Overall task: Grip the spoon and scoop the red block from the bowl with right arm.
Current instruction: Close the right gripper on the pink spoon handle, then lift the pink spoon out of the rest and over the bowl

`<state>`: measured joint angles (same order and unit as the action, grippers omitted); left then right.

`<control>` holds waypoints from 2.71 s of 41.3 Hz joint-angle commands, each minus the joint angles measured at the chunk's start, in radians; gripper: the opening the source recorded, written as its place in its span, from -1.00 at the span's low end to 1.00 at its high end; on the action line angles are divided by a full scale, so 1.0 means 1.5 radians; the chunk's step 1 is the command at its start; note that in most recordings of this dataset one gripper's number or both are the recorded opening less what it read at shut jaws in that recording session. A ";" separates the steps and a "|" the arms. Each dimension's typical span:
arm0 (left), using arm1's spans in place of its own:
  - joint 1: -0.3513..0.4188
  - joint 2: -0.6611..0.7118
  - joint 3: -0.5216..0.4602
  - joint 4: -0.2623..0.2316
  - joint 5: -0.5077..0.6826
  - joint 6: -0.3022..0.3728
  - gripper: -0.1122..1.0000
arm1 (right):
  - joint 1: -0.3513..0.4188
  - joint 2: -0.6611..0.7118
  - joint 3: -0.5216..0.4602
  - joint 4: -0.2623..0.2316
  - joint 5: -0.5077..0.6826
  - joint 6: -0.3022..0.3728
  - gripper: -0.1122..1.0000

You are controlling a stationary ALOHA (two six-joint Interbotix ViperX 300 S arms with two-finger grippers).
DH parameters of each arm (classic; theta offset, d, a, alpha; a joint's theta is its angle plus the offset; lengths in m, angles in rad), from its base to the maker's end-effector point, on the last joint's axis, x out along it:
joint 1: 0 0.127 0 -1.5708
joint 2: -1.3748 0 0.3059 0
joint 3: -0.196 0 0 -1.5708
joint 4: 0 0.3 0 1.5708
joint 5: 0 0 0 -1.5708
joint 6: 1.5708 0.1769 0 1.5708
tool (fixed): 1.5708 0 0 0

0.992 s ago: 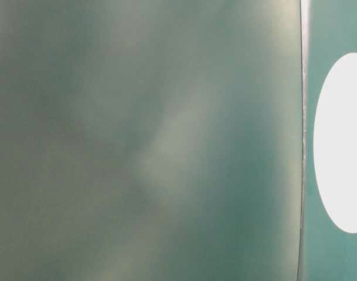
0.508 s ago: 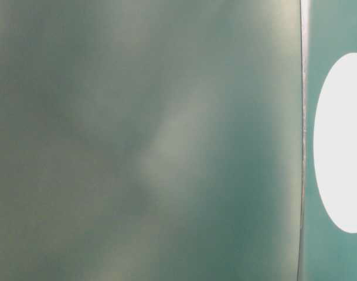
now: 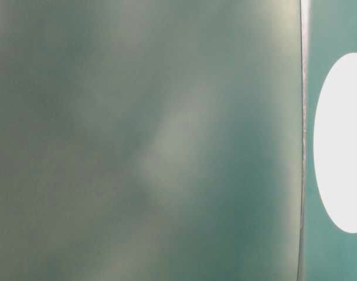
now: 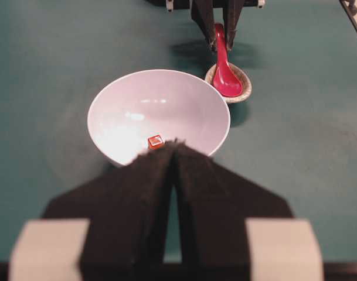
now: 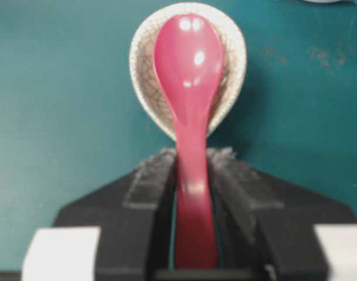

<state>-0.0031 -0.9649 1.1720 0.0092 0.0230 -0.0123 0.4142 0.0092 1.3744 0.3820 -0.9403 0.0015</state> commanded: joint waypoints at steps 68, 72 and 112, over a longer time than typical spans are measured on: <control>0.000 0.000 -0.017 0.002 -0.002 0.004 -0.80 | -0.256 -0.457 -0.148 0.000 0.526 -0.179 -0.37; 0.000 0.000 -0.017 0.002 -0.002 0.004 -0.80 | -0.273 -0.466 -0.176 0.000 0.573 -0.179 -0.37; 0.001 0.004 -0.016 0.002 0.000 0.010 -0.80 | -0.396 -0.335 -0.452 -0.013 1.017 -0.066 -0.37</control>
<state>-0.0031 -0.9679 1.1720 0.0092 0.0291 0.0000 -0.1749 -0.5108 0.7470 0.3636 0.5599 -0.0997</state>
